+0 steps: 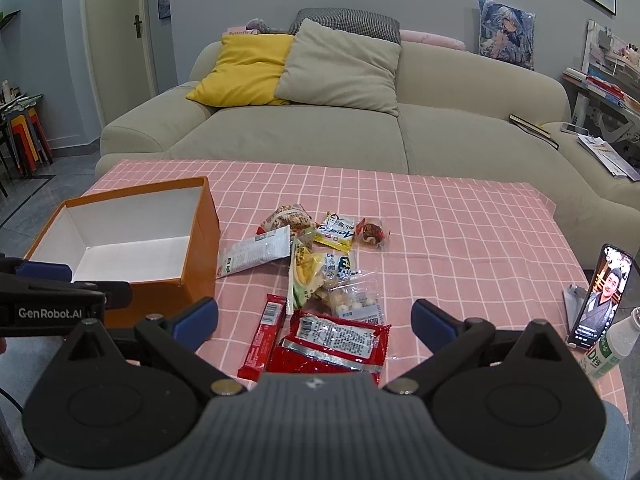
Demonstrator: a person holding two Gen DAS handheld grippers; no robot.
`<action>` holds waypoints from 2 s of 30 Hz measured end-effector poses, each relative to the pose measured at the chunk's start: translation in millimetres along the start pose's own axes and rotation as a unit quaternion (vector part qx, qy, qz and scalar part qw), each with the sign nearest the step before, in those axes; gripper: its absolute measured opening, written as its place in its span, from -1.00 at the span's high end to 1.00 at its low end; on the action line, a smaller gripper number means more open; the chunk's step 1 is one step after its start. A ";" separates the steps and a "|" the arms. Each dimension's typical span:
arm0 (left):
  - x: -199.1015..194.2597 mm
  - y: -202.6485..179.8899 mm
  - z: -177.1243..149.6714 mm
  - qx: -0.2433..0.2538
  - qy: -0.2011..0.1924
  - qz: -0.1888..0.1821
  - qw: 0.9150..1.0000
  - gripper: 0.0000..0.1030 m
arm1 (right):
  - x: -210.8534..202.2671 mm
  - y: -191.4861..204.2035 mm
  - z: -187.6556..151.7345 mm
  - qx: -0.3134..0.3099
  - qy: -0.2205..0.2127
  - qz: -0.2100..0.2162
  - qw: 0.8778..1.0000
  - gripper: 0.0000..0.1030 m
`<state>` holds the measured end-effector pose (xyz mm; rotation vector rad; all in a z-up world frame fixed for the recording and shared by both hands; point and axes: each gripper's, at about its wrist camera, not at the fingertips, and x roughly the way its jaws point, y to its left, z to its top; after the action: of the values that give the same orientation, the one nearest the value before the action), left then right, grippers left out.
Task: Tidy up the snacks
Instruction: 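Move both tools toward the snack pile beside the orange box, then grasp the red chocolate bar with the left tool while the right tool grasps the red chip bag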
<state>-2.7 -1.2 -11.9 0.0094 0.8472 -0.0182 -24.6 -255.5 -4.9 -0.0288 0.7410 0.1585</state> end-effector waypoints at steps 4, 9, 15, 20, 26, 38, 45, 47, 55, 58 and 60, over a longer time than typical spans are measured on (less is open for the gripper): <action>0.2 0.5 0.2 0.000 0.001 0.000 1.000 -0.68 | -0.2 0.0 0.4 0.000 0.000 0.000 1.000 -0.93; 0.8 1.5 0.1 0.000 0.004 0.001 1.000 -0.68 | -0.1 0.1 0.2 0.000 0.000 0.000 1.000 -0.93; 1.1 2.2 0.9 0.000 0.006 0.001 1.000 -0.68 | -1.2 0.7 0.0 0.001 -0.004 0.005 1.000 -0.93; 0.4 2.9 0.4 -0.001 0.009 0.002 1.000 -0.68 | -2.2 3.1 0.4 -0.002 -0.008 0.011 1.000 -0.93; 1.0 2.3 0.9 -0.001 0.008 0.001 1.000 -0.68 | -2.7 3.6 0.7 -0.004 -0.009 0.012 1.000 -0.93; 0.2 2.0 1.7 -0.004 0.011 -0.003 1.000 -0.68 | -2.0 3.2 1.6 0.001 -0.008 0.024 1.000 -0.93; 2.2 2.2 3.9 -0.004 0.014 -0.033 0.999 -0.65 | 1.9 -0.5 0.5 0.000 -0.009 0.057 0.998 -0.92; 3.5 0.5 5.8 0.003 0.014 -0.041 0.999 -0.59 | 5.3 -2.6 -0.8 -0.009 -0.011 0.060 0.998 -0.90; 21.0 -19.8 10.6 0.033 0.038 -0.100 0.994 -0.13 | 41.3 -23.1 -15.2 -0.044 0.026 0.058 0.997 -0.32; 35.5 -30.5 9.5 0.040 0.056 -0.120 0.990 -0.13 | 59.4 -29.9 -22.7 -0.073 0.049 0.059 0.994 -0.32; 46.6 -37.0 7.6 0.045 0.073 -0.132 0.988 -0.14 | 72.2 -34.1 -26.9 -0.094 0.066 0.062 0.991 -0.44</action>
<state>33.1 -38.9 -41.8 -0.0175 0.9882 -0.3076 15.0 -281.7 -74.4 -0.1749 0.8579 0.3481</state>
